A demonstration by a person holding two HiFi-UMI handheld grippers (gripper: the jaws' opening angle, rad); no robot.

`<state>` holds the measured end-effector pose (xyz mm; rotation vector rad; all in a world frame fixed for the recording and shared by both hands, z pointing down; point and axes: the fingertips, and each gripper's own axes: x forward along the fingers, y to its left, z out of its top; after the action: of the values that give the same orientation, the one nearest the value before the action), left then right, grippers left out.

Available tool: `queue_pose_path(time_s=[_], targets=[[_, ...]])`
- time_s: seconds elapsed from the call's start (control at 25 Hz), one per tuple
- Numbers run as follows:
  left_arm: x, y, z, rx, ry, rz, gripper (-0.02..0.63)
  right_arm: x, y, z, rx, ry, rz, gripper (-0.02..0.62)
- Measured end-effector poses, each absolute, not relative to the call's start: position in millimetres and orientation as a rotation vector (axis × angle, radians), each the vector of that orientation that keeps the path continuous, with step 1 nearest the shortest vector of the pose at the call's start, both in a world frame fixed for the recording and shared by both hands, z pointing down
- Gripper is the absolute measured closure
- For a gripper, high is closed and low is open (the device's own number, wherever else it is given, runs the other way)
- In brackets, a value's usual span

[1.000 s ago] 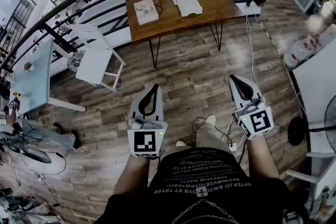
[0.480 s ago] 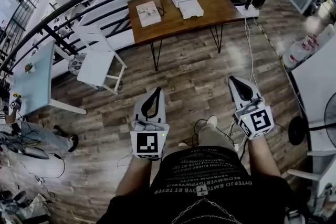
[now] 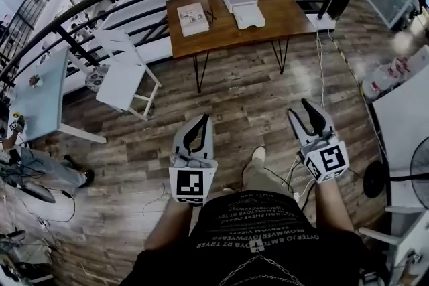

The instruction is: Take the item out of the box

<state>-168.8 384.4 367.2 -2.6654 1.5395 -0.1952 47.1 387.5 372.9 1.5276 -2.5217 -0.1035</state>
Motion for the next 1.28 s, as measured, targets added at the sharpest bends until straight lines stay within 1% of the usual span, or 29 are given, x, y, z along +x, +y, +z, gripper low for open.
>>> queue_pose_path(time_s=[0.04,0.16,0.6,0.88,1.28], targets=[[-167.2,378.8,369.0,-2.667,1.542,-0.203,0.6,48.1,379.7,377.0,1.524,-2.521,-0.089,0.435],[-160.4,363.3,372.5,-2.669,1.549,-0.228,0.6,51.1,359.9,384.0,1.503,-2.539,-0.057,0.425],[-115.8,277.7,391.9,-2.663,1.589,-0.307,0.6,83.4,262.8,393.8,1.451,-2.62,-0.013,0.425],[-86.0,230.1,389.1,-2.646,1.618,-0.307,0.6,107.3,215.7,395.5,1.399,-2.657,0.001,0.425],[-33.1,174.8,371.2,-2.597,1.645,-0.307,0.6,161.0,159.3,386.2,1.373,-2.717,-0.01,0.425]])
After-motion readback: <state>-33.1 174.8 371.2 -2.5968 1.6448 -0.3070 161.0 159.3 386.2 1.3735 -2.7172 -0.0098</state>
